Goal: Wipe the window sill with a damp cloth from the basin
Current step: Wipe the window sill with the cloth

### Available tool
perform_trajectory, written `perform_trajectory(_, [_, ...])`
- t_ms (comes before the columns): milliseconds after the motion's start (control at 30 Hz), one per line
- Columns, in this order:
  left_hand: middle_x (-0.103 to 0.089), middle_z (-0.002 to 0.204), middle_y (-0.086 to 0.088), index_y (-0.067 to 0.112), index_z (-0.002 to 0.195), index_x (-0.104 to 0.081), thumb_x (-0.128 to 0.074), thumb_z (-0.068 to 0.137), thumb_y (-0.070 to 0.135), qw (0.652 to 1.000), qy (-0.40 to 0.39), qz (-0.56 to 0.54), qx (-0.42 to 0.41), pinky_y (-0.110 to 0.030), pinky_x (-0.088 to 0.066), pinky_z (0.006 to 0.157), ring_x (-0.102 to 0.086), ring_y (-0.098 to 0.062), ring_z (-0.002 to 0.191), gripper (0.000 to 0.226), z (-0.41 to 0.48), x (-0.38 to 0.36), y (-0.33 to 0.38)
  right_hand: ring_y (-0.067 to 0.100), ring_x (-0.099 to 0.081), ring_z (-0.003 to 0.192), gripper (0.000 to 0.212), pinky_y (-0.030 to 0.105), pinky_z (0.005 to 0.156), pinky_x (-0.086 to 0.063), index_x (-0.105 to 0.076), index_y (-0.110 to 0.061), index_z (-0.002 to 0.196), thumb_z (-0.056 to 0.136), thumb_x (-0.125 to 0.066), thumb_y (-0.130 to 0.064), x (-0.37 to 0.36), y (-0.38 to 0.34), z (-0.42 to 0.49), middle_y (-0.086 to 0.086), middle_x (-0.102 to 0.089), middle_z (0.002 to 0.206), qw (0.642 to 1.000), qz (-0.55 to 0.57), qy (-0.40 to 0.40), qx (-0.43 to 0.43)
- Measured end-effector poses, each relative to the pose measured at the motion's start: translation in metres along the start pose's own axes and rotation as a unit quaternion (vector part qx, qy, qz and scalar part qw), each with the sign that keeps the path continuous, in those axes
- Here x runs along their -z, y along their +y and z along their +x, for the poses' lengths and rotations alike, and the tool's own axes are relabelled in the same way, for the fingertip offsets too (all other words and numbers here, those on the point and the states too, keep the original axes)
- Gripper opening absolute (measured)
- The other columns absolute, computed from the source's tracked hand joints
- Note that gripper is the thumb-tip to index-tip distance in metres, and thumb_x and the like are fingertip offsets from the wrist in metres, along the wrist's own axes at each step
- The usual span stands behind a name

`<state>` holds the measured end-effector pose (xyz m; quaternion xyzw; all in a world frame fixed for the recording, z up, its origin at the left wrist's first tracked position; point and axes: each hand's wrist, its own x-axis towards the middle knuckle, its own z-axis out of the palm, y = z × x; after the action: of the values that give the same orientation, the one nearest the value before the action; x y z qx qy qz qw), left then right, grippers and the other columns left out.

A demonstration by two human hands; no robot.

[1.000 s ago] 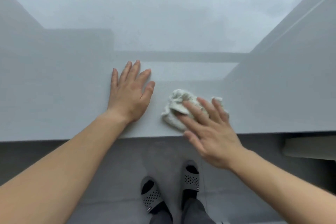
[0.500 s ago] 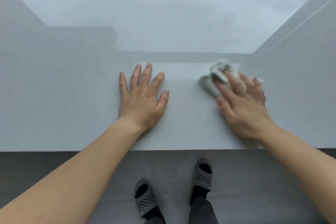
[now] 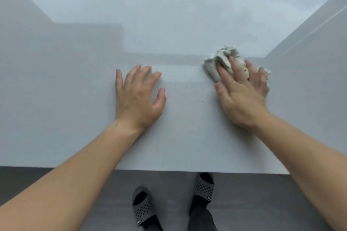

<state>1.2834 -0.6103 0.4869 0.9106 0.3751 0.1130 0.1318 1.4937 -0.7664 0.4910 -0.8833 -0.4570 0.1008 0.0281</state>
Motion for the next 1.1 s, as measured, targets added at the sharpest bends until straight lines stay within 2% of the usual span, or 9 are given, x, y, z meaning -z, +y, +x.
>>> perform_trajectory(100, [-0.026,0.161,-0.004,0.026,0.147,-0.039,-0.039,0.09,0.044,0.999,-0.037,-0.01,0.024,-0.058,0.001,0.118,-0.014,-0.028,0.15,0.06,0.033,-0.009,0.019,0.033,-0.003,0.153,0.06,0.058,0.12,0.003,-0.027,-0.041,0.154,0.095,-0.026,-0.055,-0.01,-0.017,-0.035,-0.007,-0.011,0.167,0.989,-0.018,0.007,0.145])
perform_trajectory(200, [-0.008,0.165,0.001,0.033,0.152,-0.023,-0.029,0.092,0.05,0.995,-0.073,0.042,0.05,-0.059,0.008,0.117,0.002,-0.025,0.151,0.063,0.045,-0.021,0.026,0.029,-0.011,0.152,0.056,0.054,0.121,-0.003,-0.032,-0.041,0.152,0.098,-0.028,-0.053,-0.003,0.004,-0.029,-0.009,-0.019,0.165,0.964,-0.048,-0.031,0.26])
perform_trajectory(367, [-0.006,0.165,0.003,0.035,0.152,-0.022,-0.023,0.092,0.053,0.994,-0.072,0.064,0.055,-0.058,0.007,0.118,0.004,-0.023,0.151,0.063,0.044,-0.025,0.026,0.026,0.008,0.152,0.057,0.05,0.119,0.015,-0.015,-0.044,0.155,0.099,-0.017,-0.054,0.015,0.013,0.084,-0.013,0.004,0.167,0.999,0.012,-0.007,0.033])
perform_trajectory(567, [-0.019,0.163,0.001,0.033,0.148,-0.034,-0.029,0.091,0.049,0.996,-0.061,0.049,0.05,-0.059,0.001,0.118,-0.008,-0.026,0.15,0.059,0.044,-0.024,0.026,0.028,-0.01,0.152,0.056,0.053,0.121,-0.001,-0.031,-0.042,0.152,0.098,-0.024,-0.052,0.007,-0.001,0.047,-0.011,-0.019,0.165,0.96,-0.04,-0.018,0.277])
perform_trajectory(700, [-0.037,0.153,-0.004,0.029,0.138,-0.049,-0.033,0.092,0.043,0.997,-0.029,0.03,0.065,-0.059,-0.006,0.117,-0.024,-0.03,0.144,0.051,0.052,-0.022,0.027,0.024,0.005,0.153,0.057,0.049,0.12,0.012,-0.019,-0.044,0.155,0.099,-0.014,-0.053,0.022,0.023,0.139,-0.014,-0.001,0.167,0.992,-0.011,-0.011,0.125])
perform_trajectory(767, [-0.053,0.133,-0.008,0.023,0.121,-0.061,-0.039,0.092,0.036,0.998,0.026,0.013,0.062,-0.056,-0.017,0.114,-0.044,-0.033,0.127,0.039,0.064,-0.022,0.027,0.029,0.008,0.152,0.058,0.053,0.119,0.014,-0.017,-0.041,0.156,0.099,-0.016,-0.053,0.021,0.009,0.15,-0.01,0.002,0.167,0.997,0.004,0.0,0.073])
perform_trajectory(867, [-0.059,0.112,-0.011,0.015,0.109,-0.066,-0.046,0.091,0.028,0.994,0.096,-0.033,0.051,-0.045,-0.031,0.102,-0.053,-0.034,0.105,0.03,0.096,-0.022,0.029,0.032,0.0,0.152,0.059,0.058,0.119,0.007,-0.025,-0.039,0.154,0.097,-0.02,-0.054,0.01,-0.008,0.109,-0.007,-0.007,0.168,0.979,-0.012,0.008,0.205])
perform_trajectory(967, [-0.046,0.144,-0.012,0.019,0.129,-0.057,-0.039,0.094,0.033,0.995,0.05,-0.035,0.073,-0.052,-0.017,0.115,-0.038,-0.032,0.134,0.041,0.135,-0.027,0.033,0.023,-0.002,0.152,0.055,0.049,0.121,0.006,-0.026,-0.044,0.153,0.098,-0.018,-0.052,0.019,0.012,0.118,-0.016,-0.011,0.166,0.957,-0.031,-0.019,0.289])
perform_trajectory(1100, [-0.012,0.164,-0.003,0.031,0.147,-0.032,-0.027,0.098,0.043,0.988,-0.034,0.002,0.149,-0.055,0.007,0.118,-0.002,-0.025,0.15,0.051,0.153,-0.043,0.038,0.024,0.003,0.152,0.053,0.048,0.12,0.012,-0.022,-0.043,0.154,0.103,-0.014,-0.051,0.034,0.031,0.216,-0.014,-0.002,0.167,0.993,0.0,-0.002,0.119])
